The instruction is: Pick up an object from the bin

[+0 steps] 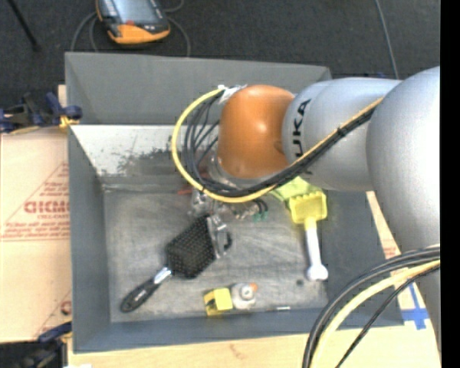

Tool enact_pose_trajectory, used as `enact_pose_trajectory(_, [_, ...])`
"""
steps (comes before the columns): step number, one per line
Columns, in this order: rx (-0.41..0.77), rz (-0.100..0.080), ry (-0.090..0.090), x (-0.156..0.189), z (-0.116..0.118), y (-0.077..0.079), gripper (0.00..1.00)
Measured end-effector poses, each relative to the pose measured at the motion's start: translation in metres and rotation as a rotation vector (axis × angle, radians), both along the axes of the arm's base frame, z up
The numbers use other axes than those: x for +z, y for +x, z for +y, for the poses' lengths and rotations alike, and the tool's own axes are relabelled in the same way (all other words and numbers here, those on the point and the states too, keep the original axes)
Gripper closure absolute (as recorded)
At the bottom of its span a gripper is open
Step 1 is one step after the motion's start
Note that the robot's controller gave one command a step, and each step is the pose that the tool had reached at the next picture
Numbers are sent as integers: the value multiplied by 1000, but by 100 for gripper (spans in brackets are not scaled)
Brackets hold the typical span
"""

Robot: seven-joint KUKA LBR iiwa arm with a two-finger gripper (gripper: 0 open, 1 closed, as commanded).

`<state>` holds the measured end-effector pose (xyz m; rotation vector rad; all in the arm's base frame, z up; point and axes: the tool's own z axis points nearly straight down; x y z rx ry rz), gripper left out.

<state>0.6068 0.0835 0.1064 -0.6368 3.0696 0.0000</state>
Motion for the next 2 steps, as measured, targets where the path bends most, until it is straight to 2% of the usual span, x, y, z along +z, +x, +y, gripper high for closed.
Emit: enact_pose_trajectory(2, [0, 0, 0, 0, 0, 0, 100])
